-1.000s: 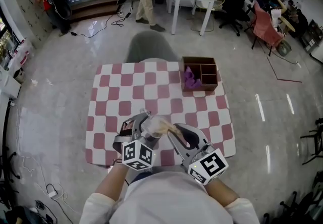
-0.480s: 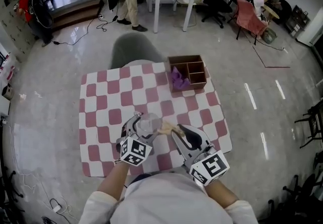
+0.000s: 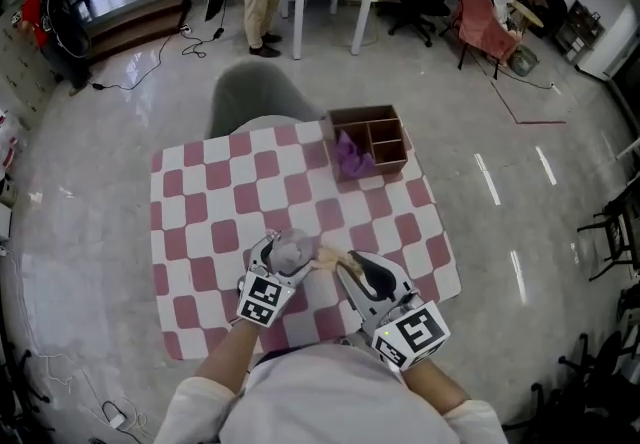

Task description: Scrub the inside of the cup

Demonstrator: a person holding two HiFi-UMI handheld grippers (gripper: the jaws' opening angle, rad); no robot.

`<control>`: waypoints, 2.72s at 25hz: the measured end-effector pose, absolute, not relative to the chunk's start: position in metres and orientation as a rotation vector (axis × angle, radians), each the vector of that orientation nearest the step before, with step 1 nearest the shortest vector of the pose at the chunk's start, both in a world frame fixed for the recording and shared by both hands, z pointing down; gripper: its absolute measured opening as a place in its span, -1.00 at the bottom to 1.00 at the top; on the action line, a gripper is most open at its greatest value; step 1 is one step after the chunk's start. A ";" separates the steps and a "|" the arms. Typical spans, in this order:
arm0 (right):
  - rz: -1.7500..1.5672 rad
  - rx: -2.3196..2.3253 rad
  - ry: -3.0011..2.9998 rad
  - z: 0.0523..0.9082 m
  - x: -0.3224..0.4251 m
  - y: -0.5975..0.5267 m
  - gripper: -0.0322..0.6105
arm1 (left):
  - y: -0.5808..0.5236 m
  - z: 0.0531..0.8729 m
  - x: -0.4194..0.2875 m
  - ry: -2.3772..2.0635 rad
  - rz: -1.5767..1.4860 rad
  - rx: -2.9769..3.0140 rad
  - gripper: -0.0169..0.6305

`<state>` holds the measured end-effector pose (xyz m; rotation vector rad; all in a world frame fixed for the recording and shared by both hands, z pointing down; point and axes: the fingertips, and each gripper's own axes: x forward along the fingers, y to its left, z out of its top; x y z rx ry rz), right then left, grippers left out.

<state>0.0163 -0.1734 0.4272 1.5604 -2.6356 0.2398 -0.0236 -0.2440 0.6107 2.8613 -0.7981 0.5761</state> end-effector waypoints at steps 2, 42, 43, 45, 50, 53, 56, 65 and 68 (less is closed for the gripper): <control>0.249 1.565 -2.623 0.429 0.016 -0.174 -0.58 | -0.244 0.615 -0.022 -0.783 0.567 2.851 0.18; 0.259 1.477 -2.662 0.429 0.022 -0.155 -0.58 | -0.222 0.631 -0.048 -0.895 0.528 2.703 0.18; 0.257 1.472 -2.669 0.429 0.022 -0.155 -0.58 | -0.221 0.630 -0.053 -0.922 0.523 2.690 0.18; 0.254 1.461 -2.683 0.428 0.022 -0.153 -0.58 | -0.219 0.624 -0.061 -0.975 0.507 2.673 0.18; 0.238 1.409 -2.718 0.426 0.019 -0.148 -0.58 | -0.205 0.602 -0.072 -1.066 0.503 2.681 0.17; 0.232 1.381 -2.745 0.425 0.019 -0.144 -0.58 | -0.194 0.588 -0.074 -1.105 0.479 2.702 0.17; 0.231 1.377 -2.774 0.423 0.020 -0.138 -0.58 | -0.179 0.567 -0.075 -1.152 0.464 2.753 0.17; 0.254 1.331 -2.820 0.426 0.021 -0.127 -0.58 | -0.146 0.496 -0.078 -1.276 0.265 2.786 0.16; 0.250 1.314 -2.825 0.427 0.021 -0.122 -0.58 | -0.132 0.479 -0.078 -1.323 0.228 2.803 0.07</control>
